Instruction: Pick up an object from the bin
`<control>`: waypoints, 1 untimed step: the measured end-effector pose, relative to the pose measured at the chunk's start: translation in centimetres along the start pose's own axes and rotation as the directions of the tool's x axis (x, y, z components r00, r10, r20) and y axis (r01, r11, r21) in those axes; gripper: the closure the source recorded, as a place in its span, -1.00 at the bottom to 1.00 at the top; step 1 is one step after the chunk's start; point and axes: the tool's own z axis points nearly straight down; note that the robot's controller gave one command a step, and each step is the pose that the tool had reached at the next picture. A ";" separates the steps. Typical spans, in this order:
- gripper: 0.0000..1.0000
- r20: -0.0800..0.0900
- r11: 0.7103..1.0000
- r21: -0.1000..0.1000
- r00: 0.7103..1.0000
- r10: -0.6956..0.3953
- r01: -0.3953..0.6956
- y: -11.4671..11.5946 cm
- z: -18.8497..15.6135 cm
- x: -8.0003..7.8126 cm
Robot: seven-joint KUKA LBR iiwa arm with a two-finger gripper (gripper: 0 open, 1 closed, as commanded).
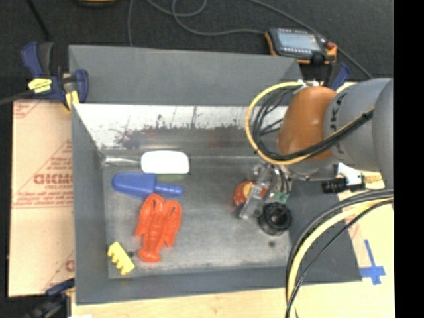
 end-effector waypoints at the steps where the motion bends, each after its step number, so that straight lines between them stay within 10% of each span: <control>1: 1.00 0.000 1.000 0.000 1.000 0.000 0.000 0.0 0.0 0.0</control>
Offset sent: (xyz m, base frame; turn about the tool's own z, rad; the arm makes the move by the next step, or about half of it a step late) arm -0.0215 -0.0115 0.1121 0.0207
